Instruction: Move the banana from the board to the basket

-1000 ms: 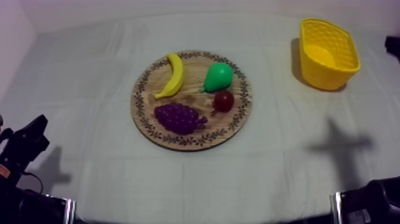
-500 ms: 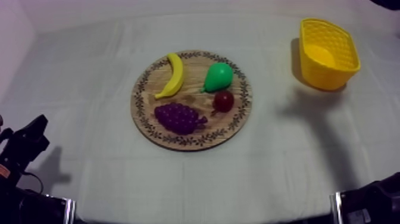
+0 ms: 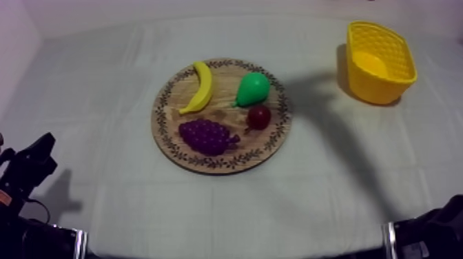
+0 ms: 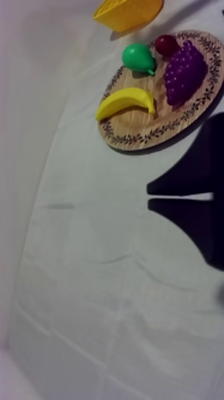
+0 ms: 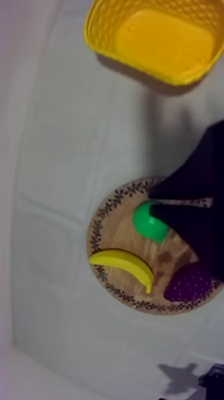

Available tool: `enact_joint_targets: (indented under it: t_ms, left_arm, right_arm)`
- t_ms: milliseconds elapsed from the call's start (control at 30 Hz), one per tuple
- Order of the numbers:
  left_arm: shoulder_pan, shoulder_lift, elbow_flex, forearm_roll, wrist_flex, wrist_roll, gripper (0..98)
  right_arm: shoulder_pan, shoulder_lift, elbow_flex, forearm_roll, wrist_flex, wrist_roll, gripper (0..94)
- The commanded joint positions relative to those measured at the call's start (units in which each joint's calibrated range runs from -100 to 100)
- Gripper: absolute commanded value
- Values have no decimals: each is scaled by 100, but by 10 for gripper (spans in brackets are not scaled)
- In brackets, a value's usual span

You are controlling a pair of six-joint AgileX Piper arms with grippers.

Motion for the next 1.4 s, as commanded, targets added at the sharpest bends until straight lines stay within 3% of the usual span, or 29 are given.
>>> enact_joint_targets:
  t_ms: [0,200,467,767,900,1367]
  left_arm:
    - [1,0,3,0,-5,-2,1]
    - [1,0,3,0,-5,-2,1]
    - [1,0,3,0,-5,-2,1]
    - [1,0,3,0,-5,-2,1]
    - [1,0,3,0,-5,-2,1]
    - [1,0,3,0,-5,-2,1]
  right_arm:
    - [-88,546,-240,-15,81,-17,24]
    - [-296,1245,-633,-19,90,-111,38]
    - [-648,1982,-1151,33,100,-317,126]
    - [-904,2894,-1979,-10,260,-599,533]
    - [-964,3321,-2402,-25,359,-670,636]
    - [-1230,4811,-3554,-48,422,-837,726]
